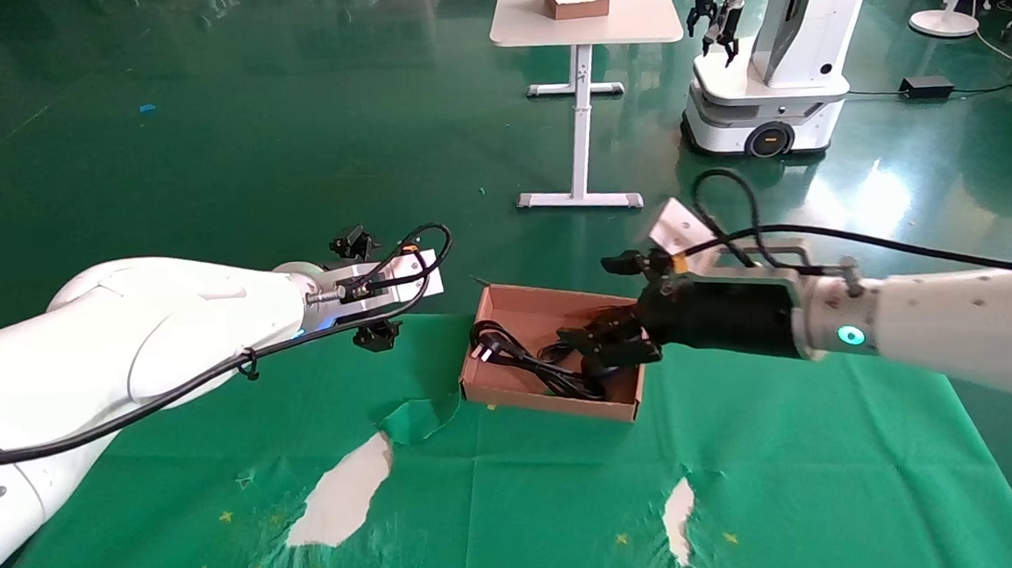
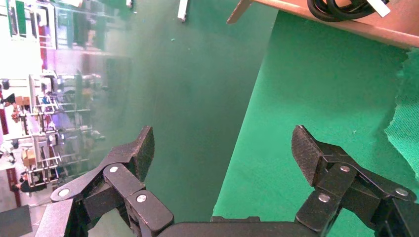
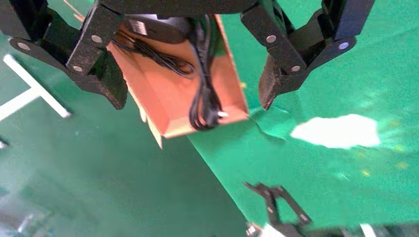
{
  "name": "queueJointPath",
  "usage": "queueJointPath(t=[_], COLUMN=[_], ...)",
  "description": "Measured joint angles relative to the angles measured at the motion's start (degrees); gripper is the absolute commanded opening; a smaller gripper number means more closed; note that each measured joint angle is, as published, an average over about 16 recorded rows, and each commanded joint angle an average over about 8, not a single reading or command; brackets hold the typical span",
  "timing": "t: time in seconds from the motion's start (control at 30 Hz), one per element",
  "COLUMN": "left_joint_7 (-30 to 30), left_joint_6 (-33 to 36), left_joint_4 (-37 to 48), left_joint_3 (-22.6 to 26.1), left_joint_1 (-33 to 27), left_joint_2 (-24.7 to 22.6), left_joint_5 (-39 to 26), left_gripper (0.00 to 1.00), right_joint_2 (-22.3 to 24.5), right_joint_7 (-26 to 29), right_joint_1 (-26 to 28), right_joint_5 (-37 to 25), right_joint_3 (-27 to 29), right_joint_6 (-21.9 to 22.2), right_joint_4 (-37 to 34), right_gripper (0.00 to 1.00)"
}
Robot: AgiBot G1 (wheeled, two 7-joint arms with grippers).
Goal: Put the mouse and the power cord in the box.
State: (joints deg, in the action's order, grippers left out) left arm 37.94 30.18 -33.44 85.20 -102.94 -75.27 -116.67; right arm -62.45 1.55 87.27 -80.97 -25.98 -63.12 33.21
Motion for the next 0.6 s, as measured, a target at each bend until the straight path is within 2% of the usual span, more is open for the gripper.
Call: queueJointPath(t=[0.27, 0.6], left_joint_7=[-1.9, -6.4], left_joint_6=[4.1, 13.1], left_joint_4=[-3.0, -9.5], left_joint_3=[-5.1, -16.4], left_joint_1=[3.1, 9.8], left_joint_2=[3.0, 9.5], left_joint_5=[5.5, 17.7], left_gripper=[1.0, 1.0], right_joint_2=[5.7, 12.9], right_joint_7=[1.9, 4.3], right_joint_1=[-5.4, -12.1], right_joint_5=[8.2, 18.4], right_joint_3=[2.1, 4.7], right_joint_6=[-4.7, -10.6], right_joint_4=[8.4, 19.0], right_gripper=[1.0, 1.0])
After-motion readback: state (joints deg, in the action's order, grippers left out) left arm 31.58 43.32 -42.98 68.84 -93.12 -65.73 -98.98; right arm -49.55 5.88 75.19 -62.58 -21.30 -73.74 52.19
